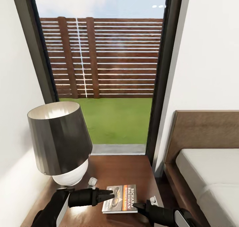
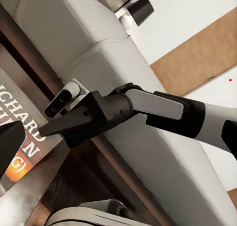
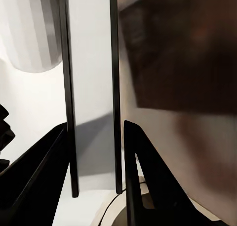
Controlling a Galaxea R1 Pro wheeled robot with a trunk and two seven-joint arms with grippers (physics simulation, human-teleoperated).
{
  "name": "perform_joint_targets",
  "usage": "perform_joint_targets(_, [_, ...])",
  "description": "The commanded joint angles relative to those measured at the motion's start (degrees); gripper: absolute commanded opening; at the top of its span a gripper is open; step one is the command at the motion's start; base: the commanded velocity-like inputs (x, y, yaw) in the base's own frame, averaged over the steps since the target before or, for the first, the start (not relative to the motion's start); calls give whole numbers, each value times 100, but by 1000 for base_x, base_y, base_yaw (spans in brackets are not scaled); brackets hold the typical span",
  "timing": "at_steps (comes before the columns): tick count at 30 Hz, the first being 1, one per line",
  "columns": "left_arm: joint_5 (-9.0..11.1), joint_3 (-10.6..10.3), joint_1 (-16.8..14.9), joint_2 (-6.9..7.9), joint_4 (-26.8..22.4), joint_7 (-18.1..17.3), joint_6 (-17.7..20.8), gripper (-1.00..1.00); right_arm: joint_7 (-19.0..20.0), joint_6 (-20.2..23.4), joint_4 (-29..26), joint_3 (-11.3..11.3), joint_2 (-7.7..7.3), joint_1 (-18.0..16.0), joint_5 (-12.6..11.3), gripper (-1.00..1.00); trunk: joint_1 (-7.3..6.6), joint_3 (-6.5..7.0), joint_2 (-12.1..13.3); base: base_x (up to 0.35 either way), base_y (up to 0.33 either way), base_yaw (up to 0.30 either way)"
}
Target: In the bedroom, move the book from the bed onto either nightstand, and place the two sandals side by side next to the bed.
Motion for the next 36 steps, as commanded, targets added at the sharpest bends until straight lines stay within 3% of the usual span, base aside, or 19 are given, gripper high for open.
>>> perform_joint_targets(1, [6, 1, -2, 0, -1, -18, 60, 100, -5, 26, -2, 26, -4, -3, -39, -100, -1, -6, -2, 0, 0, 0])
perform_joint_targets(6, [6, 1, -2, 0, -1, -18, 60, 100, -5, 26, -2, 26, -6, -3, -39, -100, 65, -60, -123, 0, 0, 0])
perform_joint_targets(25, [6, 1, -2, 0, -1, -18, 60, 100, -5, 26, -3, 26, -4, -3, -39, -100, 65, -60, -123, 0, 0, 0])
perform_joint_targets(29, [6, 1, -2, 0, -1, -18, 60, 100, -5, 26, -8, 26, -5, -3, -39, -100, 153, -131, -283, 0, 0, 0])
perform_joint_targets(36, [6, 1, -2, 0, -1, -18, 60, 100, -5, 26, -4, 26, -6, -3, -39, -100, 153, -131, -283, 0, 0, 0])
